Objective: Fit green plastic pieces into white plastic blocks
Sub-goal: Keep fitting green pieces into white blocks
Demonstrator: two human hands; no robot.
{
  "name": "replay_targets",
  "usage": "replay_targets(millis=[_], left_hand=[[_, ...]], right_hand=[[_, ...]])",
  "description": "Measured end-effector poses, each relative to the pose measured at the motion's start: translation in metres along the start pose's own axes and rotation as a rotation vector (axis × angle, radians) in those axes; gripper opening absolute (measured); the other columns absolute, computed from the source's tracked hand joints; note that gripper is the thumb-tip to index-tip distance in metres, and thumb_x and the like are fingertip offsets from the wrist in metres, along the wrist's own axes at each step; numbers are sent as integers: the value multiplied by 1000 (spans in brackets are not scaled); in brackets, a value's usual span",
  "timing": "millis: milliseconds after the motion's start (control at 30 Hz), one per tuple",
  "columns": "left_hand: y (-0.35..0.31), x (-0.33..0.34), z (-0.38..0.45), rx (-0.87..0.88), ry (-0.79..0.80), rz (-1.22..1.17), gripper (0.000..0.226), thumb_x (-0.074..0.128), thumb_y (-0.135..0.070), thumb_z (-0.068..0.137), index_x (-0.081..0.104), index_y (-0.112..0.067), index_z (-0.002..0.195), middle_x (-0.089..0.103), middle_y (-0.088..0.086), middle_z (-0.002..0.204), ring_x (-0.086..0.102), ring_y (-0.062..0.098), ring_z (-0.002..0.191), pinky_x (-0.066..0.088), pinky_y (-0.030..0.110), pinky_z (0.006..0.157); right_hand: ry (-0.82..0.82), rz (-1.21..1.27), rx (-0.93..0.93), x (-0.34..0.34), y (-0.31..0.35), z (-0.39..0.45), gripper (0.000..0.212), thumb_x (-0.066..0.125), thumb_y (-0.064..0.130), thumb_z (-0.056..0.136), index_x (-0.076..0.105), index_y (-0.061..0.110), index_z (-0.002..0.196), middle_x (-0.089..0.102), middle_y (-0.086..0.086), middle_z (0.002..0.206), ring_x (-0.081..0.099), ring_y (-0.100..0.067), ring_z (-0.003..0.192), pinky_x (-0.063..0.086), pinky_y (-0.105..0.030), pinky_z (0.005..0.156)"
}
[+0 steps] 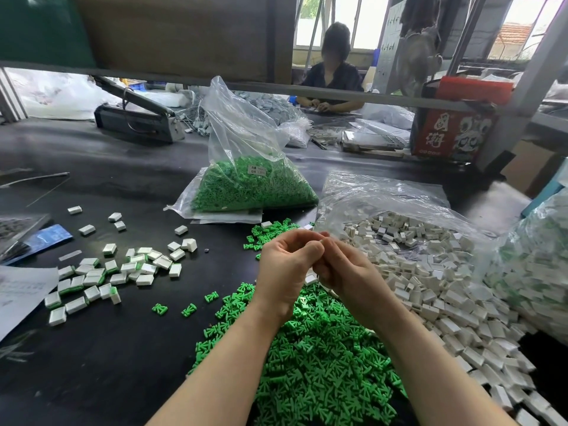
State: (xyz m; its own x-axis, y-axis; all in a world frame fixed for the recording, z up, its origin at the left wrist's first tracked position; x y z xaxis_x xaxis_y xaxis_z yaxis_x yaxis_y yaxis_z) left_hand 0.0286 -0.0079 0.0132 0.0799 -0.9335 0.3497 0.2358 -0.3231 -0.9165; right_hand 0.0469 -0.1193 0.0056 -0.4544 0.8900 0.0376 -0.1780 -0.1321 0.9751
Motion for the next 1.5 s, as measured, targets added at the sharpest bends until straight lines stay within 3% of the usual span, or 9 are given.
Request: replay_targets(millis=[233, 433, 567, 700, 767, 900, 1067, 1133, 1500], left_hand=[[-5, 0, -2, 45, 33, 56, 16, 65, -10, 73, 75, -19, 66, 63, -4, 55, 56, 9, 46, 48, 22, 48], [-9, 1, -3, 83, 34, 77, 16, 65, -9, 75, 74, -19, 65, 62, -8, 54, 56, 5, 47, 47, 19, 47], [-9, 0, -4, 100, 36, 93, 20, 64, 3, 85, 70, -12, 72, 62, -9, 54, 56, 3, 49, 48, 18, 48], [-12, 3, -6, 88, 23, 93, 7, 64, -11, 76, 68, -15, 71, 61, -6, 54, 54, 8, 45, 48, 22, 45], [-12, 3, -6, 79, 28, 87, 10, 63, -13, 74, 69, -18, 67, 61, 0, 55, 53, 15, 43, 49, 26, 44], [-12, 3, -5, 76, 42, 85, 16, 62, -12, 73, 71, -24, 67, 61, 2, 54, 54, 17, 42, 50, 29, 43], [-9, 3, -5, 56, 12, 48, 12, 62, -12, 69, 70, -20, 65, 69, 18, 75, 61, 26, 57, 54, 34, 49], [-6, 4, -5, 31, 5, 32, 12, 62, -11, 68, 68, -20, 63, 72, 12, 79, 62, 26, 65, 55, 35, 52], [3, 6, -5, 10, -61, -17, 9, 59, -9, 69, 63, -2, 72, 75, 10, 89, 54, 20, 49, 48, 33, 50]], right_hand=[[103, 266, 106, 4, 1, 0, 48, 44, 49, 93, 56, 3, 104, 45, 2, 69, 37, -10, 64, 30, -26, 61], [111, 336, 137, 5, 1, 1, 50, 33, 45, 97, 48, 3, 120, 43, -2, 69, 37, -10, 61, 27, -27, 58], [124, 343, 133, 6, 2, 1, 58, 44, 54, 91, 50, 2, 117, 44, -1, 69, 36, -11, 61, 24, -29, 59], [126, 305, 126, 6, 0, 3, 80, 51, 55, 84, 46, -16, 120, 41, -2, 71, 35, -11, 63, 25, -29, 60], [109, 307, 110, 6, 0, 3, 74, 54, 54, 84, 53, -10, 120, 40, -3, 72, 34, -11, 65, 27, -28, 60], [90, 239, 51, 6, 3, 2, 39, 55, 53, 83, 73, 20, 96, 41, 0, 69, 35, -12, 65, 27, -27, 60], [52, 208, 44, 5, 3, 0, 33, 56, 48, 84, 74, 22, 88, 42, 1, 67, 36, -11, 64, 28, -27, 61], [38, 194, 41, 5, 2, 0, 33, 57, 48, 83, 75, 21, 89, 40, 1, 68, 36, -12, 64, 27, -29, 62], [-18, 142, 36, 9, -3, 0, 30, 53, 40, 90, 76, 24, 101, 42, -4, 75, 36, -13, 69, 29, -28, 64]])
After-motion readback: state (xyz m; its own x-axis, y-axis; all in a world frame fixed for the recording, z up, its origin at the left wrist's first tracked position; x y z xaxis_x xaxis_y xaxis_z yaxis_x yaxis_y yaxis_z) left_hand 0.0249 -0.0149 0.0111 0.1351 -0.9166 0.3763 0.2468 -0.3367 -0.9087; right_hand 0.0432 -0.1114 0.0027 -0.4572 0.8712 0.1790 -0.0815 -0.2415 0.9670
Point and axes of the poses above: each hand's wrist, its own z-axis towards the middle knuckle, its own x-axis out of the palm, y = z × x, the point moved 3 cm from there along z, towards the middle knuckle
